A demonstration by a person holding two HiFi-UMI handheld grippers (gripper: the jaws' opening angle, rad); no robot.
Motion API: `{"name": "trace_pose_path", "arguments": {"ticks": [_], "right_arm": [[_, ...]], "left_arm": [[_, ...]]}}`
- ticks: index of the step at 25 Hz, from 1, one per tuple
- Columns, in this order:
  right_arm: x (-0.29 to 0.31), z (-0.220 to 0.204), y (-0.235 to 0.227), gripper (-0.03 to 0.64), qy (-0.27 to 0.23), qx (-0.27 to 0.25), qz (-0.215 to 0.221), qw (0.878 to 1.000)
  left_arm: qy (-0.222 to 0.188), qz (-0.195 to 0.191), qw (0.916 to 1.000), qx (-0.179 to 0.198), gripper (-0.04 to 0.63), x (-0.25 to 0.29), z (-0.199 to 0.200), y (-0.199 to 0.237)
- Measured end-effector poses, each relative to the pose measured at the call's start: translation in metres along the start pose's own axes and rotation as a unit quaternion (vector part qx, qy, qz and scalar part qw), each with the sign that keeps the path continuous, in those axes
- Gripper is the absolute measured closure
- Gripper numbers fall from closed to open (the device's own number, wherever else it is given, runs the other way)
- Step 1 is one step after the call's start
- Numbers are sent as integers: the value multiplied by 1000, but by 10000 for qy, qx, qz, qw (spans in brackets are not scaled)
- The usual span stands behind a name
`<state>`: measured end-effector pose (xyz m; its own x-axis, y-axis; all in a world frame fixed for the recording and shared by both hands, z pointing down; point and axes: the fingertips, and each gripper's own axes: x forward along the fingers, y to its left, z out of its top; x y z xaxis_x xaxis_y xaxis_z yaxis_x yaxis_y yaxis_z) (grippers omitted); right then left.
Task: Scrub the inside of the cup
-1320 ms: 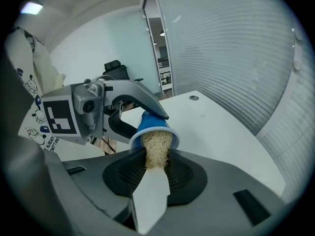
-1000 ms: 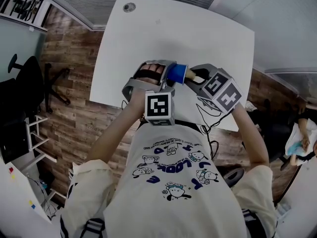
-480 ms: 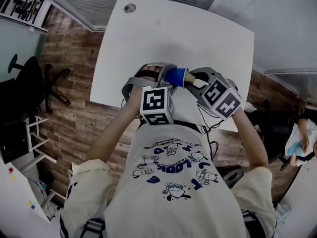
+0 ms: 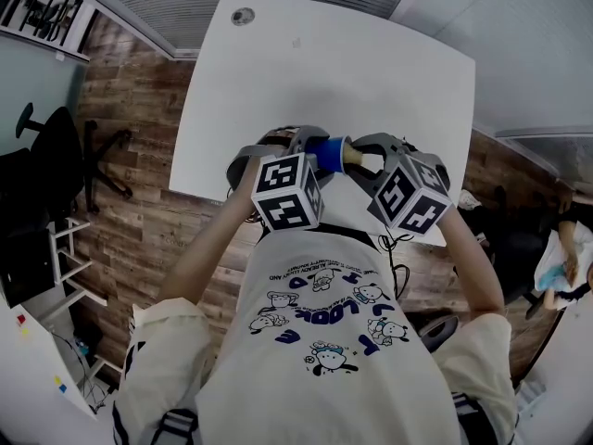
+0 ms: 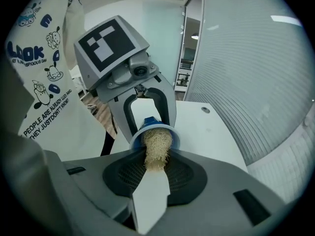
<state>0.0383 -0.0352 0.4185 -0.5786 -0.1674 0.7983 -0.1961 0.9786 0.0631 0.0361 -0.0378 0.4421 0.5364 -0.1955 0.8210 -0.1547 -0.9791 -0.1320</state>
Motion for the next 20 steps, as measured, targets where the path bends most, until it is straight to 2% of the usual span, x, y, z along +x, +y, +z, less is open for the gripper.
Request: {"name": "trace_pose_path", "arguments": {"ticks": [5, 10, 16, 20], "right_arm": [[1, -1, 8, 505, 94, -228, 96, 9996], [-3, -3, 17, 505, 111, -637, 296, 9975], [-5, -4, 34, 505, 20, -915, 614, 9939], [-6, -3, 40, 505, 29, -1036, 680, 9923]], "left_arm": [[68, -451, 9984, -335, 305, 0, -2, -10], [-38, -1016, 9924, -689, 305, -1, 2, -23], [-2, -1807, 9790, -939, 305, -4, 0, -44], [19, -2171, 9688, -1196, 304, -7, -1, -51]]}}
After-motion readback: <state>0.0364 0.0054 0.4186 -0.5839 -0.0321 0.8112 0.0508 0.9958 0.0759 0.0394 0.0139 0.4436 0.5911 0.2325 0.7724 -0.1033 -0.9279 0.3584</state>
